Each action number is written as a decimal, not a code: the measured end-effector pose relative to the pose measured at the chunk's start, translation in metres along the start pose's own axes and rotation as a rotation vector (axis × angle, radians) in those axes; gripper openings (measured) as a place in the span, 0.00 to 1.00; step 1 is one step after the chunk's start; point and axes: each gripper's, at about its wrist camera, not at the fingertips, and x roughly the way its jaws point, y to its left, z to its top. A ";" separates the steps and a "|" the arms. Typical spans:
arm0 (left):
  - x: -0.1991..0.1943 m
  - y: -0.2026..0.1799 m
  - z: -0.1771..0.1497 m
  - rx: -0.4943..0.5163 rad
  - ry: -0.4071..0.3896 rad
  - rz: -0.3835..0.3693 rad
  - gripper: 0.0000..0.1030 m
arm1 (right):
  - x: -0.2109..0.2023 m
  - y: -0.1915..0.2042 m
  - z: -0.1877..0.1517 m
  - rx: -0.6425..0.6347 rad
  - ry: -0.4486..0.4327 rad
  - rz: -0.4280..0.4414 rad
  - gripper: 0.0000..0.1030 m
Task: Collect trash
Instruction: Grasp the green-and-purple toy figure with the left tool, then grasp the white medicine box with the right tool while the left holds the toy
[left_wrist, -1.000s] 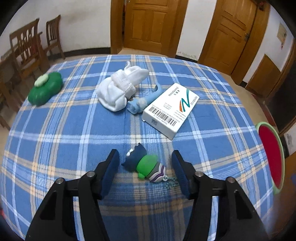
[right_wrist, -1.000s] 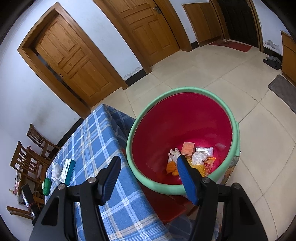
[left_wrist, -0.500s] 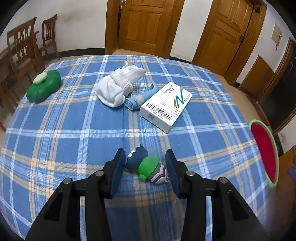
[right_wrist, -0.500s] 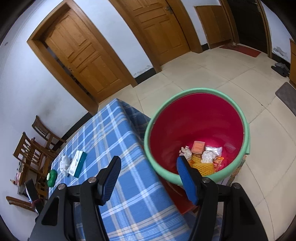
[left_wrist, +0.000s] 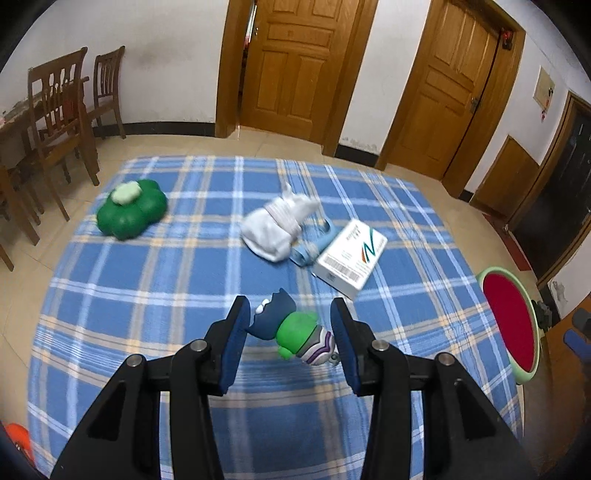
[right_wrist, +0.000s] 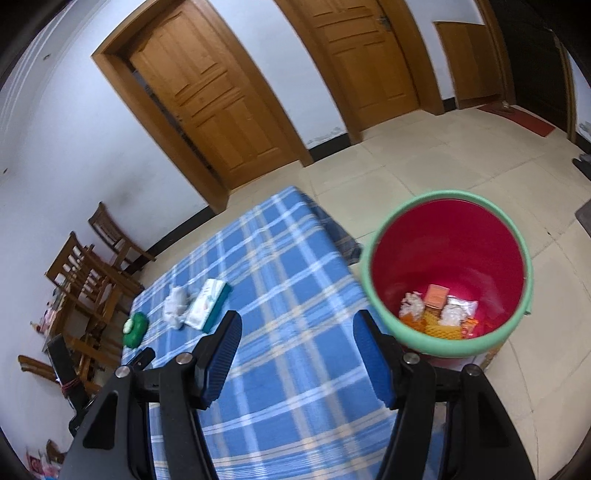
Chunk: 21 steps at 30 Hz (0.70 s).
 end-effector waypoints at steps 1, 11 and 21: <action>-0.003 0.003 0.003 0.000 -0.004 0.000 0.44 | 0.001 0.005 0.002 -0.006 0.001 0.006 0.64; -0.014 0.038 0.028 -0.006 -0.039 0.022 0.44 | 0.037 0.070 0.013 -0.082 0.057 0.032 0.64; 0.009 0.071 0.017 -0.055 -0.040 0.038 0.44 | 0.110 0.113 -0.006 -0.154 0.129 -0.010 0.64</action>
